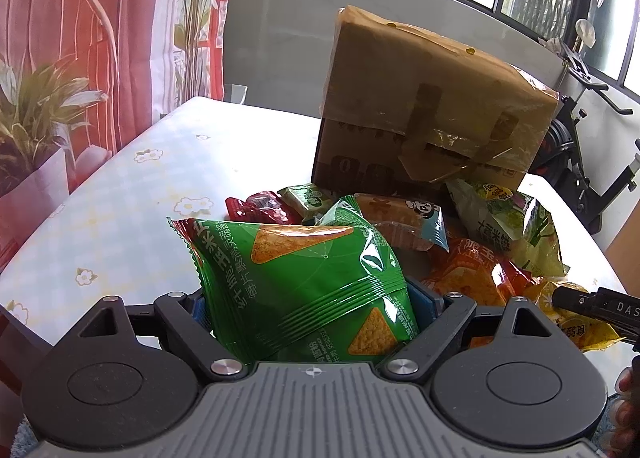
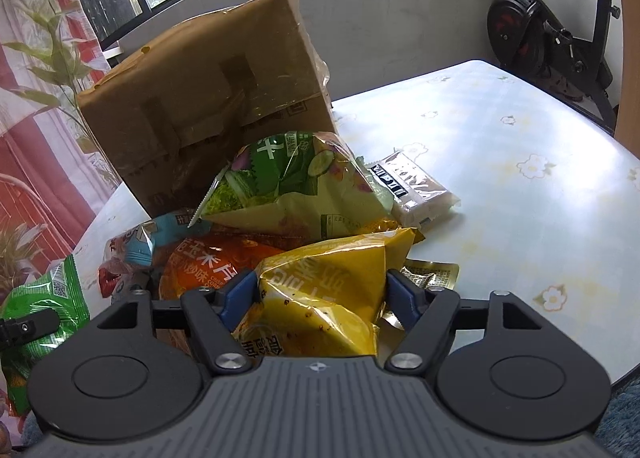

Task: Organize snacks
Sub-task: 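Close the left tool on the green bag while the right tool grasps the yellow bag, then lift both bags and drop them into the lined cardboard box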

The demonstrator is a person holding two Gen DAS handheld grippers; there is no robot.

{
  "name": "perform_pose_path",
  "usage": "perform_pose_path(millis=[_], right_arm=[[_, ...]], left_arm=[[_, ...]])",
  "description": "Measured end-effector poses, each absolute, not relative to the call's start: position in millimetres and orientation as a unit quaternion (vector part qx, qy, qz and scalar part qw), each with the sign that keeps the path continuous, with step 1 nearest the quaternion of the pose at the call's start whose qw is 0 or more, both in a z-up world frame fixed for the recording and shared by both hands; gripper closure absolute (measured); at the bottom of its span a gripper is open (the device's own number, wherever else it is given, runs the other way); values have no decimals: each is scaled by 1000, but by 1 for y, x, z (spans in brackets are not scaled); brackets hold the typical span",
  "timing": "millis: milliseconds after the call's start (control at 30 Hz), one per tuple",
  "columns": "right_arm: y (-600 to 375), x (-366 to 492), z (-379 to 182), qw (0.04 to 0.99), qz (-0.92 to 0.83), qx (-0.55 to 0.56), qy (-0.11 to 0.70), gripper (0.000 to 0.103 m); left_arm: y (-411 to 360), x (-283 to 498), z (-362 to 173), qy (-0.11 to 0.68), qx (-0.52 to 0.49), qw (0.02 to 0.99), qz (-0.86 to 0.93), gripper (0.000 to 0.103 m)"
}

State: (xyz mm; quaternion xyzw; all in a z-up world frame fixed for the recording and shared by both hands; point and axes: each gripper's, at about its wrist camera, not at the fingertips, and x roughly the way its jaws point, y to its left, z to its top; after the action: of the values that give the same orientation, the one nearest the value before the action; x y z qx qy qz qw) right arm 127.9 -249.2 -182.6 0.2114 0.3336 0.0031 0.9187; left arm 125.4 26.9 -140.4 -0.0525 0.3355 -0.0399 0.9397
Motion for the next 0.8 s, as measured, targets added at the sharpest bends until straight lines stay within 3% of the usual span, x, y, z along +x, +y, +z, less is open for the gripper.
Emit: perform_pose_path(millis=[267, 433, 800], right_arm=[[-249, 132, -193, 905, 28, 232, 356, 21], [-254, 125, -187, 911, 11, 232, 341, 31], [-260, 102, -153, 952, -42, 180, 244, 33]], left_arm=[[26, 127, -141, 336, -49, 940, -42, 13], [27, 123, -140, 328, -50, 942, -39, 13], [33, 122, -125, 289, -47, 956, -12, 13]])
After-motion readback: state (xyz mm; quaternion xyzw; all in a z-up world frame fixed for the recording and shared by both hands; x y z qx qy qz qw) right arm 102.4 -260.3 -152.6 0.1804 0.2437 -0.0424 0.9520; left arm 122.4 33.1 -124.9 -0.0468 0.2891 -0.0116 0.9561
